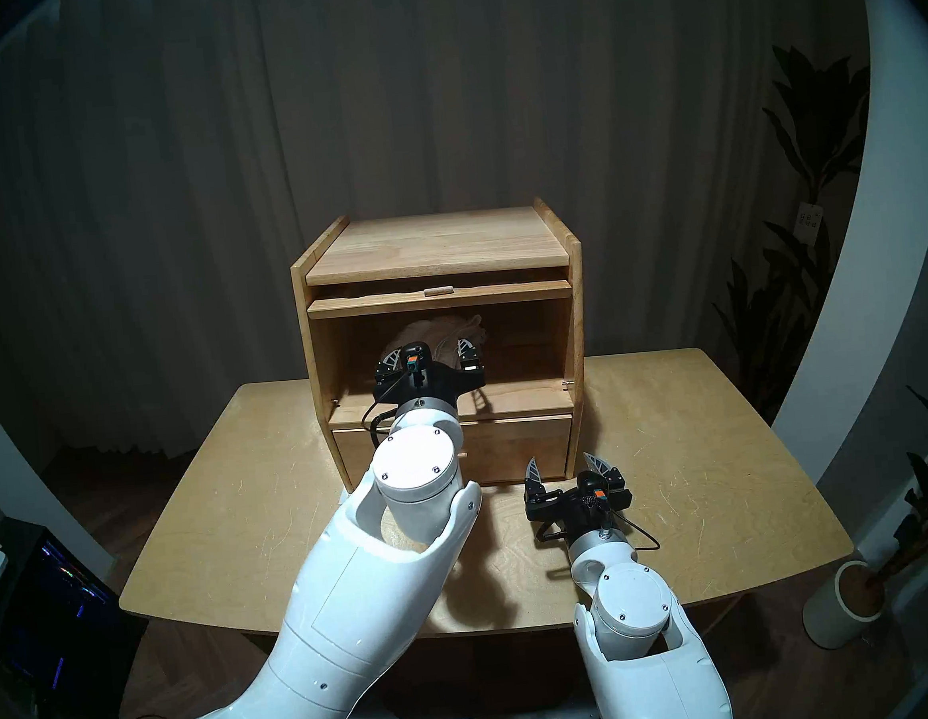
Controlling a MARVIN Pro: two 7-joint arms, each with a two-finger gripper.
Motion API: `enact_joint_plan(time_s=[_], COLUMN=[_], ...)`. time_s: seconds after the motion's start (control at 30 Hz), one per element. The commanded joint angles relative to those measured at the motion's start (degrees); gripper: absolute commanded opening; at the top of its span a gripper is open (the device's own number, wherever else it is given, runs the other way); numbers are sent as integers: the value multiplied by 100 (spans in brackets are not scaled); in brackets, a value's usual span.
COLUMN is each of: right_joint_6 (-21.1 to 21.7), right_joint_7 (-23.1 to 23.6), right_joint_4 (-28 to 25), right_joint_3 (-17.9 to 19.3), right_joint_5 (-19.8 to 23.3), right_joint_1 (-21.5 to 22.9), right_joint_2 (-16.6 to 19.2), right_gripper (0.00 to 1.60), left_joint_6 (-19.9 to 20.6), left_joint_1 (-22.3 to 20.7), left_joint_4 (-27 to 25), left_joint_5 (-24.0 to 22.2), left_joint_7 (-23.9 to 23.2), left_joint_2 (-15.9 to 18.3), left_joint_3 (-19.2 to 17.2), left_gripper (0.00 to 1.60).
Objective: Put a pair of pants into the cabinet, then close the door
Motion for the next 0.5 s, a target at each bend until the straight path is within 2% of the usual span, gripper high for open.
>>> enact_joint_plan(time_s=[0.0,0.3,0.47], right_joint_6=[-25,-27,-30], right_joint_7=[-2,-2,-2], right_joint_4=[-74,-27,-9], right_joint_3=[4,4,4], right_joint_5=[0,0,0], right_joint_1=[52,68,80], right_joint_2=[-1,-2,-2], right_gripper=[160,160,160], left_joint_6=[-40,-184,-227], left_joint_1=[315,621,795], left_joint_4=[-661,-1301,-1681], left_joint_5=[24,23,86], left_joint_7=[-95,-255,-260], left_joint_2=[393,693,959], left_joint_3=[-72,-138,-326], left_gripper=[160,160,160])
